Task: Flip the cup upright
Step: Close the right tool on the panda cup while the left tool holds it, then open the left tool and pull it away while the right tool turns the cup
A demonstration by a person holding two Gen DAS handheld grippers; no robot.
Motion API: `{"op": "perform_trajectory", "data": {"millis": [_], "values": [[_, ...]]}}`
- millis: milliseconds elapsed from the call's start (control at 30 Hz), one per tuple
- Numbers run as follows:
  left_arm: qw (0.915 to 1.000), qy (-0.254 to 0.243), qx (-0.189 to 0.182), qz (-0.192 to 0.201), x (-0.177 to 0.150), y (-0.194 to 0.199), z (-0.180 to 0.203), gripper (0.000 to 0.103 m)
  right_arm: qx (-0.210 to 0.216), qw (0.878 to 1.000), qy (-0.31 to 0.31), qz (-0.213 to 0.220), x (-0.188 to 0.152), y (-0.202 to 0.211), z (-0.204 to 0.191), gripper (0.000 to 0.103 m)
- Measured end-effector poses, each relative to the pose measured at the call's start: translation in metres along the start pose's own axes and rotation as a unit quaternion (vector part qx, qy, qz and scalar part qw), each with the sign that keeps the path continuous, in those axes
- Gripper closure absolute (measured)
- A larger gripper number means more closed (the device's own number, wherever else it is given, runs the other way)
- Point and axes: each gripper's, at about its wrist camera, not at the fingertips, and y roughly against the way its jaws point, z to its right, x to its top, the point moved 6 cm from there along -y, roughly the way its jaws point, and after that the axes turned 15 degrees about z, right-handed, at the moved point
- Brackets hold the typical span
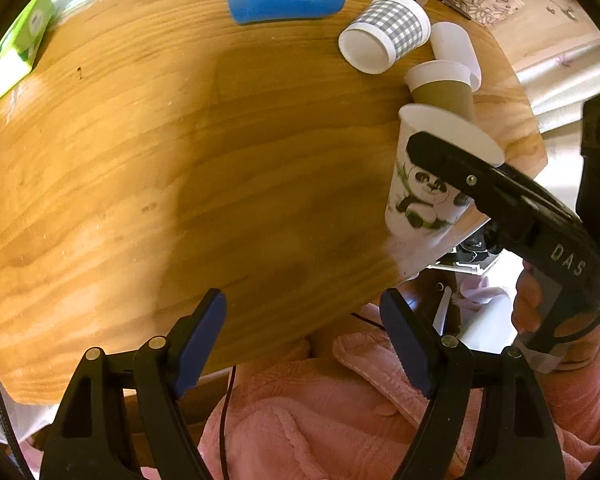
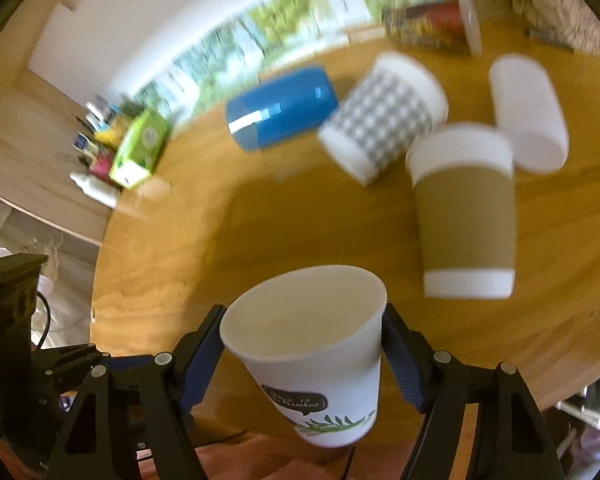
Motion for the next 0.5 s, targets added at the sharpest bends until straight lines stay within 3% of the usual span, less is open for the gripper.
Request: {"op": "perform_trajectory", "data": {"millis": [167,333,500], "values": [[0.9999,-0.016,-0.001,-0.003,0.010,0.001,-0.006,0.021,-0.009,0.994,0.064,0.088,0.008,0.012,-0.006,0.028],[0.9992,-0.039,0.006,-0.010,0.013,-0.001,-0.006,0.021,-0.004,0.979,0.132,0.153,0.002,0.020,-0.017,0.028],[0.9983,-0.051,0.022,-0.018,0.013,-0.007,-0.007,0.021,0.027,0.964,0.168,0.203,-0.013,0.026,-0.024,0.028]]}}
